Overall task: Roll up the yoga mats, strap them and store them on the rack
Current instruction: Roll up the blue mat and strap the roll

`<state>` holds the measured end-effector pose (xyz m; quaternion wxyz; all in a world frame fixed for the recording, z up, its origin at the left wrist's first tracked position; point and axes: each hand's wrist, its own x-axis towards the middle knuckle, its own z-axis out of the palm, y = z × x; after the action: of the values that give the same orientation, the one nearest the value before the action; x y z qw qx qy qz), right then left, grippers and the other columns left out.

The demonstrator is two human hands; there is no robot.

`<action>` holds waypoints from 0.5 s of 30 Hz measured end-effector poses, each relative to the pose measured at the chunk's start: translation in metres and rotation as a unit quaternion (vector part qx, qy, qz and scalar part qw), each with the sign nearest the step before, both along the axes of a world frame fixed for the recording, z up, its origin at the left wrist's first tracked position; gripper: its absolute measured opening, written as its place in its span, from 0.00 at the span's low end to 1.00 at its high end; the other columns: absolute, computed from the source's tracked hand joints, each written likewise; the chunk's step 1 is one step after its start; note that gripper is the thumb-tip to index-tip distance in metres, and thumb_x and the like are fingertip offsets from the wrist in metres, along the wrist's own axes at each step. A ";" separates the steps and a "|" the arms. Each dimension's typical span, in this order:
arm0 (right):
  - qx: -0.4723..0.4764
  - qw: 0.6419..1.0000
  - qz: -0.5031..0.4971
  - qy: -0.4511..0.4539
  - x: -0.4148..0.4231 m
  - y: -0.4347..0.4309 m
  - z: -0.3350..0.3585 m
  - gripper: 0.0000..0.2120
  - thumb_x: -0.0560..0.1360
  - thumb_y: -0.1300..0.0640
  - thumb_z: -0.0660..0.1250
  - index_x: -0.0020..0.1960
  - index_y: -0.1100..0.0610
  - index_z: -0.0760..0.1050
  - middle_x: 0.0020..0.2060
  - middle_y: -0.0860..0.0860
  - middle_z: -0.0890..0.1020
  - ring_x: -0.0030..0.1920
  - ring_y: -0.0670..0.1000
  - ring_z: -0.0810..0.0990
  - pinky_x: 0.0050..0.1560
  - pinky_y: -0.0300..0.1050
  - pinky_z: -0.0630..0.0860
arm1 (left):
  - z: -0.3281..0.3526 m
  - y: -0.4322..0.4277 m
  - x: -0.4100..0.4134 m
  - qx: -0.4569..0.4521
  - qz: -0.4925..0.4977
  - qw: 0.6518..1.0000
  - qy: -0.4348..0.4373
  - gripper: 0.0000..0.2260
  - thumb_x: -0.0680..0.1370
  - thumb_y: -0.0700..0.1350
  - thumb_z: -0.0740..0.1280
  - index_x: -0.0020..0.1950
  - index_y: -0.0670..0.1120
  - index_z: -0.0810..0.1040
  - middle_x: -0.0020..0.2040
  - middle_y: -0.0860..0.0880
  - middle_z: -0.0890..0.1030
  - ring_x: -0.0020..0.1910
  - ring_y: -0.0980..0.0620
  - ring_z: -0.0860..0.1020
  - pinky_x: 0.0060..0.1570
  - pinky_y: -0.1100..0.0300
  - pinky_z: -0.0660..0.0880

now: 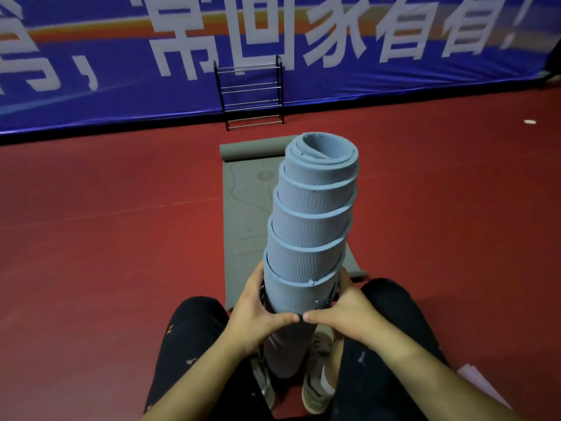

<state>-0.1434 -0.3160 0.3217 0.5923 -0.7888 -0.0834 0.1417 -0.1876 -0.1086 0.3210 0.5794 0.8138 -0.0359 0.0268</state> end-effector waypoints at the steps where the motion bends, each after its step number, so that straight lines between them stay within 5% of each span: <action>1: -0.003 1.000 0.003 -0.006 0.000 -0.003 0.000 0.40 0.59 0.67 0.82 0.61 0.43 0.65 0.57 0.45 0.80 0.57 0.41 0.80 0.49 0.33 0.77 | -0.001 0.000 -0.003 -0.011 0.009 1.000 -0.005 0.48 0.64 0.49 0.83 0.77 0.58 0.59 0.71 0.63 0.71 0.69 0.63 0.70 0.64 0.64 0.72; 7: -0.015 0.999 0.029 -0.003 0.001 0.009 -0.008 0.46 0.51 0.52 0.84 0.63 0.45 0.64 0.61 0.48 0.76 0.61 0.44 0.77 0.58 0.41 0.77 | -0.017 0.005 0.000 -0.008 -0.026 0.998 0.061 0.48 0.62 0.49 0.84 0.75 0.58 0.60 0.66 0.66 0.74 0.67 0.61 0.73 0.63 0.60 0.74; 12: 0.019 0.999 0.036 0.010 0.004 0.012 0.002 0.42 0.60 0.64 0.82 0.65 0.52 0.62 0.58 0.45 0.75 0.57 0.37 0.76 0.49 0.28 0.74 | -0.005 0.000 0.003 -0.040 -0.006 0.997 0.062 0.47 0.60 0.55 0.83 0.74 0.56 0.62 0.66 0.64 0.75 0.65 0.62 0.74 0.59 0.68 0.72; 15: 0.067 0.996 0.045 0.044 0.004 0.006 -0.001 0.52 0.58 0.56 0.84 0.72 0.54 0.55 0.64 0.47 0.74 0.59 0.38 0.77 0.52 0.32 0.75 | -0.002 0.000 0.002 -0.055 -0.011 0.997 0.050 0.54 0.59 0.63 0.81 0.79 0.57 0.56 0.73 0.59 0.70 0.71 0.56 0.70 0.68 0.53 0.71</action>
<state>-0.1395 -0.3097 0.3203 0.6401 -0.7356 -0.1021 0.1965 -0.1855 -0.1087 0.3186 0.6247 0.7805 -0.0143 -0.0184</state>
